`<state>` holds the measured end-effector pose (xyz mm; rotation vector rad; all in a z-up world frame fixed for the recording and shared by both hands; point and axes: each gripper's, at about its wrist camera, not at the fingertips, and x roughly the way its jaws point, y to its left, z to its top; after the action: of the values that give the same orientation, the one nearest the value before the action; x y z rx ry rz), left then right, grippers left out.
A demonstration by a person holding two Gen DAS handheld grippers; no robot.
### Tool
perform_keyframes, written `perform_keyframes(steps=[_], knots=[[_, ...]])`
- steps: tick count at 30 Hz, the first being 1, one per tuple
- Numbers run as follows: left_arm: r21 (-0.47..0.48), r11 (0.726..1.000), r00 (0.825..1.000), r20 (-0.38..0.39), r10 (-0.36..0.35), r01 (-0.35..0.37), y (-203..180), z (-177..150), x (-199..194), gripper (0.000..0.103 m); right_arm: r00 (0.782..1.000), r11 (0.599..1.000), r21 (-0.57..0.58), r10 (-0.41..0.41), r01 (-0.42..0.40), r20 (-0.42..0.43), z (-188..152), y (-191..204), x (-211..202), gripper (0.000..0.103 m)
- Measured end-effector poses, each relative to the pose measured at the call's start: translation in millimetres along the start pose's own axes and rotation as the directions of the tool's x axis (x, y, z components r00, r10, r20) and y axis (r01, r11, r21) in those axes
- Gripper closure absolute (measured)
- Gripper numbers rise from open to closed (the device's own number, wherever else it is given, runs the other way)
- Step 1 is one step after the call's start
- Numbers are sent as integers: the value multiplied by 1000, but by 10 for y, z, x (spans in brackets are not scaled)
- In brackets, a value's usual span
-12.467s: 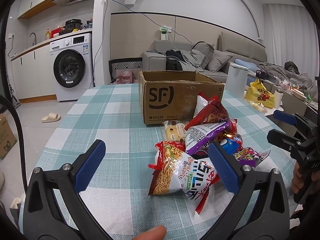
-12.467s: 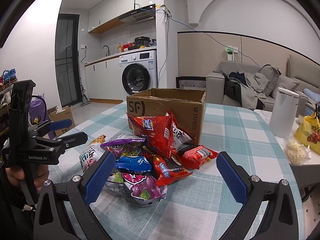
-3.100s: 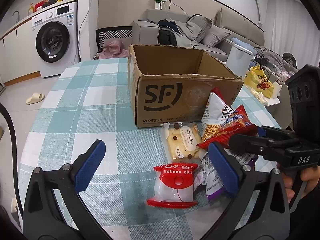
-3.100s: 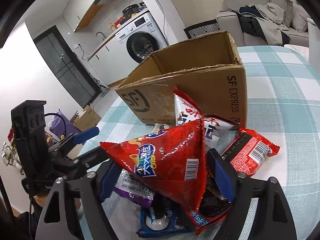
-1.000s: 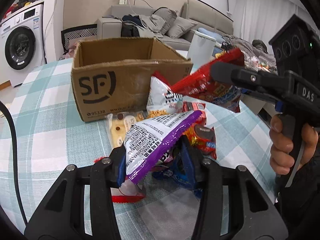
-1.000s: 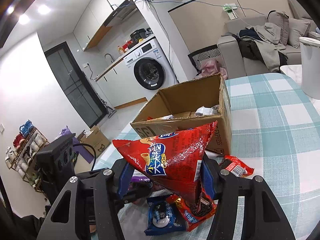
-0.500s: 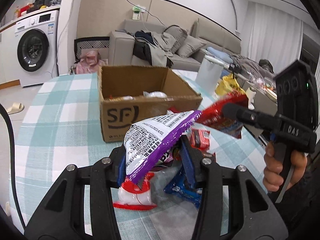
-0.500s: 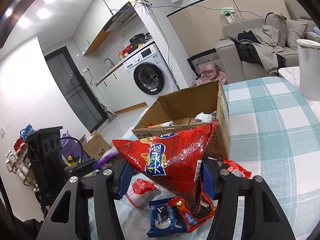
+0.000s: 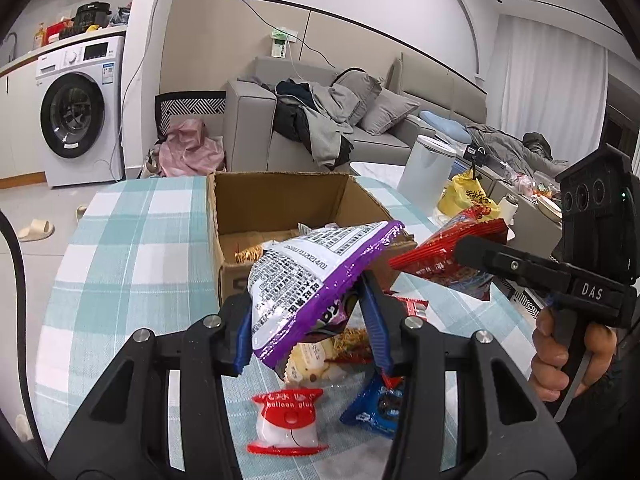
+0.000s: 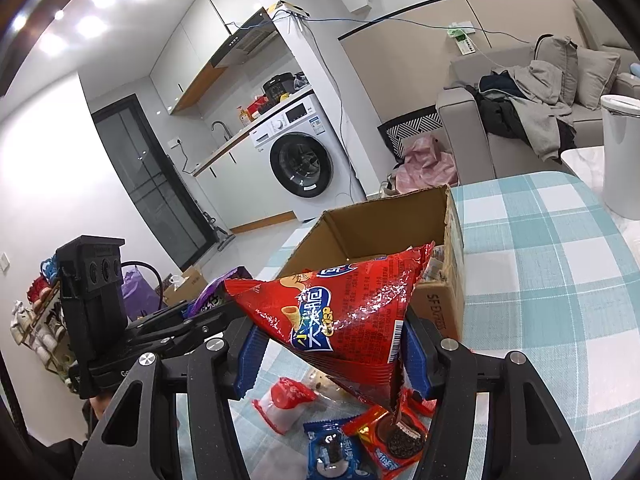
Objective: Organize snacks
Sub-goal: 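Carry both held bags over the open cardboard box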
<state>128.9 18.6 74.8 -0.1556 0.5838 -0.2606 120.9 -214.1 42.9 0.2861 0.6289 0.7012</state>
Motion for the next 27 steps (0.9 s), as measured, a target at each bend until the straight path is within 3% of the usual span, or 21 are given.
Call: perform_keyframes(steps=[27], knots=[[-24, 999, 999, 3, 34, -34, 208, 594, 615, 60, 1000, 997, 65, -30, 30, 3, 487, -114, 472, 43]])
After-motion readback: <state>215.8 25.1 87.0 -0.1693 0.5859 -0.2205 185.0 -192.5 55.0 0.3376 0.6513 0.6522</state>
